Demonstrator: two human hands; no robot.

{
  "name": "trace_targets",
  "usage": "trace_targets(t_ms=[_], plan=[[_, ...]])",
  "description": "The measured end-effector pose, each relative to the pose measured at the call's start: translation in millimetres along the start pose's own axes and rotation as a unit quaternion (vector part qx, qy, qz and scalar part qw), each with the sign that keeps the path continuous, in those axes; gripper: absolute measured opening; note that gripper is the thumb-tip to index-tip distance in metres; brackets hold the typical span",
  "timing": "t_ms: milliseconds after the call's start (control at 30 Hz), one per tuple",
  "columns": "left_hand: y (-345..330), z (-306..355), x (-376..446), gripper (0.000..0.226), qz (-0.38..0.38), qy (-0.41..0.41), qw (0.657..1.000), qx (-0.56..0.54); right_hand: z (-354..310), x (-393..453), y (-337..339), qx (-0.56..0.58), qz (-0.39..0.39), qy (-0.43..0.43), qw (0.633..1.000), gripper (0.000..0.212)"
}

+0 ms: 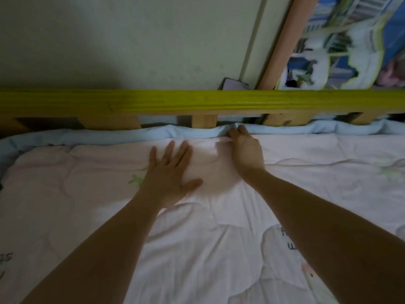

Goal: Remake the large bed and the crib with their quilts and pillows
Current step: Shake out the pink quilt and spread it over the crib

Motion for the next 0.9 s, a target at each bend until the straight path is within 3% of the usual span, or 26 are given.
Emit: trace_targets(t_ms=[100,200,333,433,500,600,767,900], plan=[[3,14,-1,0.086,0.042,0.019,0.999,-0.006,-3,-49,6,0.054,0.049,0.016,0.997,0.044],[1,36,-12,0.074,0.066,-0.013,0.998,-0.012,10,-106,16,-0.069,-0.017,0.073,0.995,0.063],[-18,28,-1,0.081,0.042,0.01,0.999,-0.012,36,-80,-14,-0.12,-0.074,-0.069,0.988,0.076],[-19,31,8,0.083,0.039,0.032,0.999,-0.01,17,-49,-28,-0.053,-0.032,-0.138,0.988,0.079],[-13,31,6,0.084,0.044,0.058,0.997,-0.014,10,-57,-15,0.014,0.004,-0.12,0.993,0.077],[4,52,-8,0.078,0.073,0.032,0.996,-0.045,48,-101,12,-0.018,0.058,-0.147,0.987,0.076],[17,126,21,0.063,0.1,-0.152,0.979,-0.095,129,-83,40,-0.102,0.092,-0.373,0.918,0.07],[-1,182,38,0.063,0.084,-0.189,0.973,-0.106,182,-93,53,-0.139,0.119,-0.521,0.834,0.069]])
Point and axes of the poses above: each hand's wrist, its own x-axis towards the middle knuckle, its own y-axis out of the back of the hand, z = x × y, the point moved 3 cm from there along x, towards the middle knuckle, and after that the axes turned 14 degrees about z, right-handed, at the moved point
